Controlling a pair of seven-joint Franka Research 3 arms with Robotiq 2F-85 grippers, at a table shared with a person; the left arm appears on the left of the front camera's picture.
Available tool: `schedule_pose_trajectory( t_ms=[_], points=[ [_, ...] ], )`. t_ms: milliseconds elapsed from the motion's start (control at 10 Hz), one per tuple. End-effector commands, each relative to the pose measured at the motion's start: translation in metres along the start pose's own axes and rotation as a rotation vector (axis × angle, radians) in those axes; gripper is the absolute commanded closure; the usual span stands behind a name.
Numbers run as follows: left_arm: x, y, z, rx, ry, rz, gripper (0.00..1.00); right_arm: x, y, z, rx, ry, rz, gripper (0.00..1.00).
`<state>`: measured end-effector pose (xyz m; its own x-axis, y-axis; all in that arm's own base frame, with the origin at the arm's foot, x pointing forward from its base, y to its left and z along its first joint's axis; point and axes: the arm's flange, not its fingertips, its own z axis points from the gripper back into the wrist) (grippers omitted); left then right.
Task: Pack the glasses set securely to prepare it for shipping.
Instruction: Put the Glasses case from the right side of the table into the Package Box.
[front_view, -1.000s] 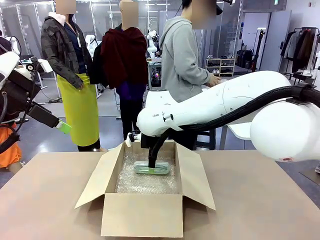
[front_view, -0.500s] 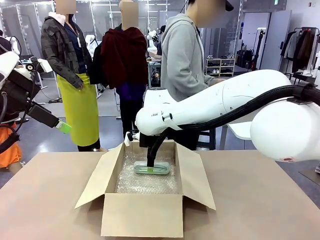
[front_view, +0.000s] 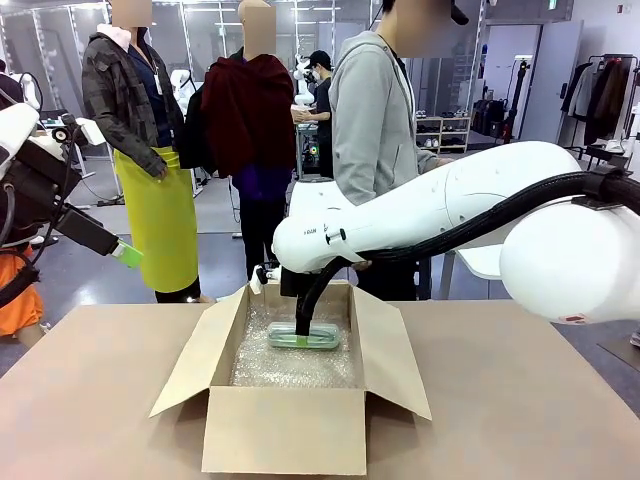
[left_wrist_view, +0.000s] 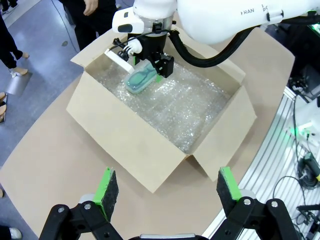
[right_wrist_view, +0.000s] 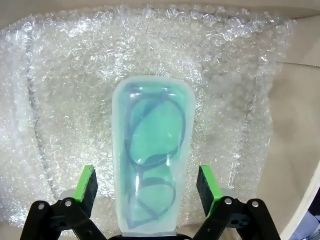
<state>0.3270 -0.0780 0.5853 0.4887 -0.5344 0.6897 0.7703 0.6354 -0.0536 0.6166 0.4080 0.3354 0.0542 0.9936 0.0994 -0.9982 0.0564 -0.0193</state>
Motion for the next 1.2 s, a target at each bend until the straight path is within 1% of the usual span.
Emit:
schedule_pose_trajectory(
  t_ms=[0,700,800,900,1000,1100],
  points=[
    [0.001,0.001,0.003,-0.008,-0.007,-0.006,0.00,0.002,0.001,0.001,0.002,-0.004,0.001,0.00],
    [0.001,0.001,0.003,-0.008,-0.007,-0.006,0.00,0.000,0.000,0.000,0.000,0.000,0.000,0.00],
    [0.001,0.001,0.003,-0.008,-0.007,-0.006,0.00,-0.013,0.004,0.025,-0.057,-0.059,-0.049,0.00],
    [0.001,0.001,0.003,-0.008,-0.007,-0.006,0.00,-0.024,0.014,0.051,-0.090,-0.082,-0.072,0.00],
    [0.001,0.001,0.003,-0.008,-0.007,-0.006,0.00,-0.041,0.025,0.074,-0.102,-0.094,-0.098,0.00],
    [0.001,0.001,0.003,-0.008,-0.007,-0.006,0.00,-0.060,0.033,0.089,-0.105,-0.129,-0.139,0.00]
  ],
)
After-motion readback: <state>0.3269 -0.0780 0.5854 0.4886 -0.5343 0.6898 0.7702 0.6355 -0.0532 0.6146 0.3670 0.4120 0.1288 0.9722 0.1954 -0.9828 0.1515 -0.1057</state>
